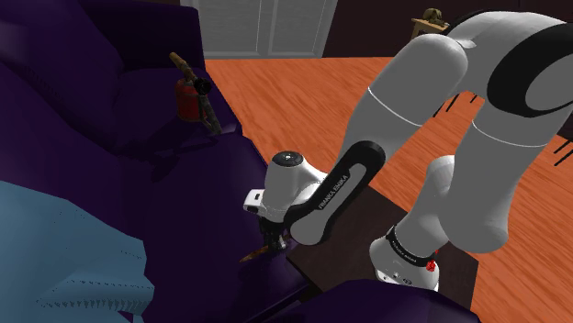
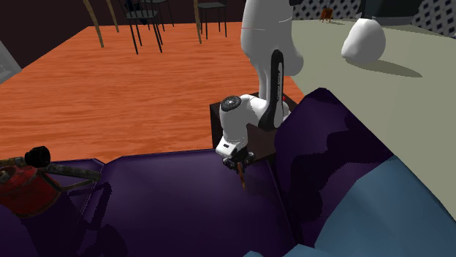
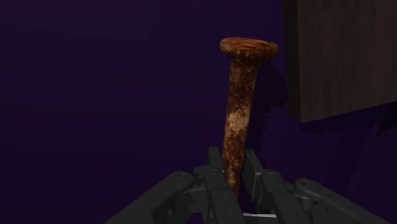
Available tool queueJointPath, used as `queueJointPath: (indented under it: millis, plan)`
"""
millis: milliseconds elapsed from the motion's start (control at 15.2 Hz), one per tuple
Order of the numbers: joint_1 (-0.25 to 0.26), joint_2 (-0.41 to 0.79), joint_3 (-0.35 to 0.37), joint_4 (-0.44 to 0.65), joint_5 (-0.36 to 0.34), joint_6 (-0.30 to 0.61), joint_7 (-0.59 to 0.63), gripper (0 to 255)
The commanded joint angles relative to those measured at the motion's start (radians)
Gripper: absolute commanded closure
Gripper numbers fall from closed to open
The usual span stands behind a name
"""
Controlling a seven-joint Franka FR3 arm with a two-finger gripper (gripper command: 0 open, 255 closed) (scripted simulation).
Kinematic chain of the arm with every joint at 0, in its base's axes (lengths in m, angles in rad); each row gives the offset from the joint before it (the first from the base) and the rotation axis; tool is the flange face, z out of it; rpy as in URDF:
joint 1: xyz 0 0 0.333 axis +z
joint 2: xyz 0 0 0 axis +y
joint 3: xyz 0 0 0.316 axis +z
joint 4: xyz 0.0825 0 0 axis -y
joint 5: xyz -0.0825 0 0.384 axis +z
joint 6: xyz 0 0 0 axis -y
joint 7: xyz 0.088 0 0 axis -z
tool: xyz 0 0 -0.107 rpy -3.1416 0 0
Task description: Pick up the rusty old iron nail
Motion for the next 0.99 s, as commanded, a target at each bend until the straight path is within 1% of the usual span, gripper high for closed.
queueJointPath:
  millis: [0, 66, 924]
  plan:
    - [0.000, 0.001, 0.000, 0.000, 0.000, 0.000, 0.000, 255]
    - [0.000, 0.000, 0.000, -0.001, 0.000, 0.000, -0.001, 255]
    - [0.001, -0.224, -0.009, -0.022, -0.031, -0.203, 0.046, 255]
